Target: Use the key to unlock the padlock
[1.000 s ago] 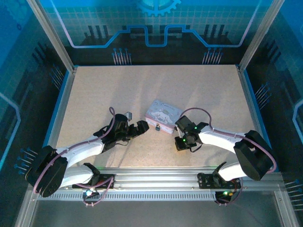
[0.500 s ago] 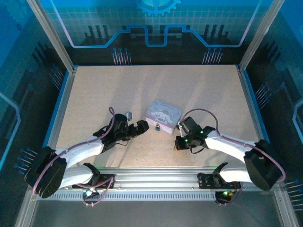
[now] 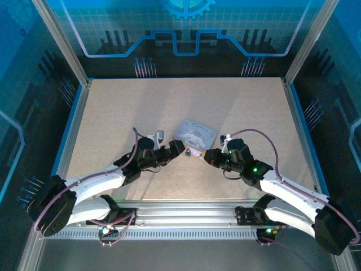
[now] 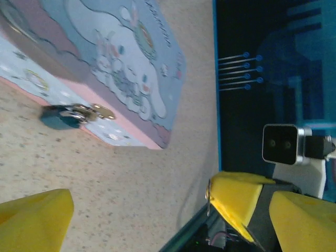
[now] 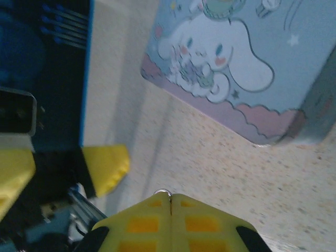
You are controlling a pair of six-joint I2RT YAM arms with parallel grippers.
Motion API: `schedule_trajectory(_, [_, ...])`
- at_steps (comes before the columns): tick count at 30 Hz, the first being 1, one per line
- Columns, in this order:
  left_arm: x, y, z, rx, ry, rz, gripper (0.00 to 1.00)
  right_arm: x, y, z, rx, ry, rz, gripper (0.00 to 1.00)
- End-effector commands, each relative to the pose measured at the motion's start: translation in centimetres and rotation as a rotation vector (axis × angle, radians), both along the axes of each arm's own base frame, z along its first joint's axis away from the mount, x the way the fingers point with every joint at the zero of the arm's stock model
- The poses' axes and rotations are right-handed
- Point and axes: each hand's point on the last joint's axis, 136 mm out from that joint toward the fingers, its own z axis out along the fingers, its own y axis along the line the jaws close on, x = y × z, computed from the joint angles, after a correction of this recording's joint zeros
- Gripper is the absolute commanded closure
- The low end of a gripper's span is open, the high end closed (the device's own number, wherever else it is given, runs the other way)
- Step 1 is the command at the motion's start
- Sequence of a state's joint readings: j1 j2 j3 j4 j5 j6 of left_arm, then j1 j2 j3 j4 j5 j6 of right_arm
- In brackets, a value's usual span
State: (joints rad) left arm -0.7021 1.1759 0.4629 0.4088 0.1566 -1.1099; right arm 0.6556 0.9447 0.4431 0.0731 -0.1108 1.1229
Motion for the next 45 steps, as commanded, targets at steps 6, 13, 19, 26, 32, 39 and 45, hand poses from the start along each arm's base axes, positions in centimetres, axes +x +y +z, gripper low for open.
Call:
schedule_trajectory(6, [0.3,-2.9,4.6,-0.089,-0.087,0.033,0.15,1.0,-0.7,2.7,0.212,0.023,-0.230,1.00])
schedule_trajectory(13, [0.5,-4.6,4.7,-0.127,-0.077,0.030,0.31,0.5,0.4,3.3,0.215,0.022,-0.217,1.00])
schedule_trajectory(19, [0.5,-5.9,4.4,-0.133,-0.069,0.013,0.40,0.4,0.8,3.4,0.210,0.022,-0.213,1.00])
schedule_trajectory(26, [0.3,-6.8,4.0,-0.131,-0.057,-0.001,0.56,0.4,0.9,3.3,0.203,0.023,-0.218,1.00])
schedule_trajectory(32, [0.3,-7.4,3.6,-0.128,-0.049,-0.011,0.64,0.4,1.0,3.4,0.202,0.024,-0.216,1.00])
schedule_trajectory(39, [0.3,-7.5,3.3,-0.122,-0.044,-0.014,0.71,0.3,1.1,3.4,0.197,0.023,-0.211,1.00])
schedule_trajectory(45, [0.3,-7.6,3.2,-0.114,-0.044,-0.020,0.78,0.3,1.0,3.4,0.194,0.024,-0.211,1.00])
